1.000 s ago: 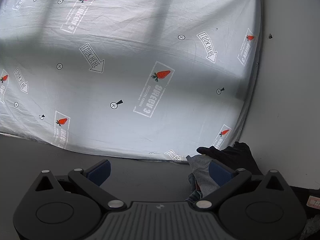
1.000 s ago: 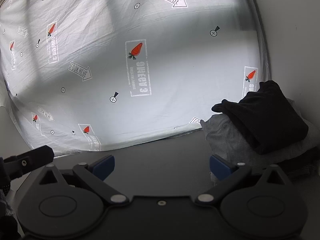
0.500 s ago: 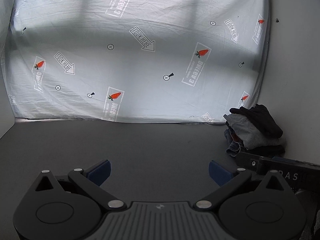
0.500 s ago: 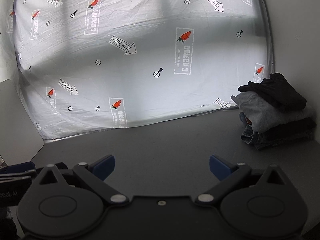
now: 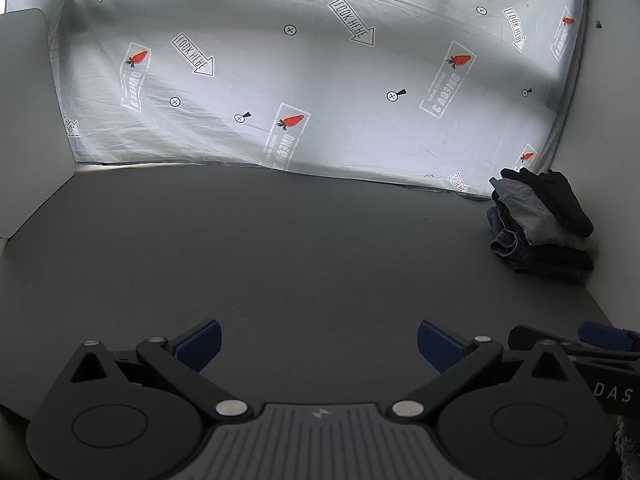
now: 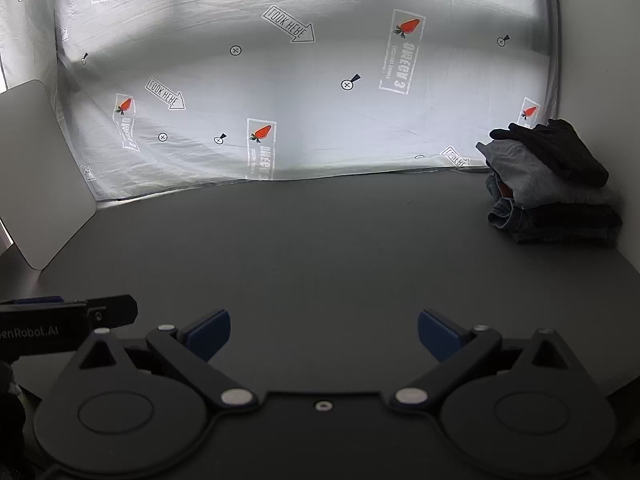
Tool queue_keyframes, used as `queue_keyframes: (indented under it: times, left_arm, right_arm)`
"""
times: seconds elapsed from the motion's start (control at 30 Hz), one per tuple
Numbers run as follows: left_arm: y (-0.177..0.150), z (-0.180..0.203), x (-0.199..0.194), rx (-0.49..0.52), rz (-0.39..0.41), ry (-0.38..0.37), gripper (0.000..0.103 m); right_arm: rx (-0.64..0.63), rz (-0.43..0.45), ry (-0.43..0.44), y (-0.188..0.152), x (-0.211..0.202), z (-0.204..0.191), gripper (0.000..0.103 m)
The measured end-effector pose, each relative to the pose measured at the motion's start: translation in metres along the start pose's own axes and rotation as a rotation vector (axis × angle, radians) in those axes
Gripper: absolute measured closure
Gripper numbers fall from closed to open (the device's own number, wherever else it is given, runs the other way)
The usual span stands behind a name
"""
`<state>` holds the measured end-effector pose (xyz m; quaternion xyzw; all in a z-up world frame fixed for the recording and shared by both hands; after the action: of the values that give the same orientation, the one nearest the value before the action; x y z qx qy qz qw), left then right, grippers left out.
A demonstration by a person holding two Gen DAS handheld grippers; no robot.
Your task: Fold clothes
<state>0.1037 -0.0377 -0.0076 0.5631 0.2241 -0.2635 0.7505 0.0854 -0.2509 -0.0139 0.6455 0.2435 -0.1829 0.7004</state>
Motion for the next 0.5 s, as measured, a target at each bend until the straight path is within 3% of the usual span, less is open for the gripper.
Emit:
queue_keyframes:
  times: [0.5]
  left_arm:
    - [-0.0014,0.0031,-0.0107,0.051,0.029,0.005,0.0]
  right_arm:
    - [-0.023,0.005,-0.018,-0.0022,-0.0064,-0.009,0.001]
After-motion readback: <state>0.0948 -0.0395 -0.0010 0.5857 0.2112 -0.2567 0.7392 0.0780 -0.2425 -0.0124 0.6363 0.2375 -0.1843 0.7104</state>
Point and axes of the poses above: each gripper's, at about its wrist camera, not at the fingertips, and x roughly the way its jaws point, z to its right, y to its top, the point moved 2 cm from there along x, roughly the way its jaws point, and after that the axes turned 8 degrees about -x, right-handed, at the moved point
